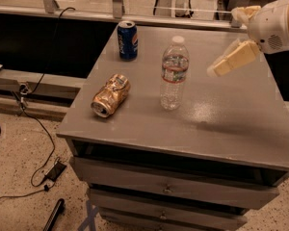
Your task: Knock water bottle over
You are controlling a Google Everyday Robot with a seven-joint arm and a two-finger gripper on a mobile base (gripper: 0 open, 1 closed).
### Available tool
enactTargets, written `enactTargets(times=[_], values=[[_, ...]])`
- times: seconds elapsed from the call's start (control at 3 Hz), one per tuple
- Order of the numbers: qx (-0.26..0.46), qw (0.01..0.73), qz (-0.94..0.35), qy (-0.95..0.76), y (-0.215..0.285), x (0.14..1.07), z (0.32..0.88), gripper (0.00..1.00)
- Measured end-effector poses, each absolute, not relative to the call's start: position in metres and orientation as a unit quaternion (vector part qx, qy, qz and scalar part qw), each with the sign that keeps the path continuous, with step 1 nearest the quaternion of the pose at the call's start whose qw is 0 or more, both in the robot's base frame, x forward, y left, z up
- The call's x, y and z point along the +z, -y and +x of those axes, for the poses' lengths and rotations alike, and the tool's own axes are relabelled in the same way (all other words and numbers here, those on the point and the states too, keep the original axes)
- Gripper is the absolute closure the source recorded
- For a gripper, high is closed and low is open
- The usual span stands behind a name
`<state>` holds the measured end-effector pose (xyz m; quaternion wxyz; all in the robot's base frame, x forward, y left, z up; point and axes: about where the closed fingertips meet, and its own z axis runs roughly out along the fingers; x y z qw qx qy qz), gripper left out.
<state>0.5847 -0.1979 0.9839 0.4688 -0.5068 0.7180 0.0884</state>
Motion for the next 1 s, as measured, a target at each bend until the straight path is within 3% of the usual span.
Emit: enactTargets(times=[1.0], values=[[0.242, 0.535, -0.496, -0.640, 0.170, 0.966, 0.559, 0.00]])
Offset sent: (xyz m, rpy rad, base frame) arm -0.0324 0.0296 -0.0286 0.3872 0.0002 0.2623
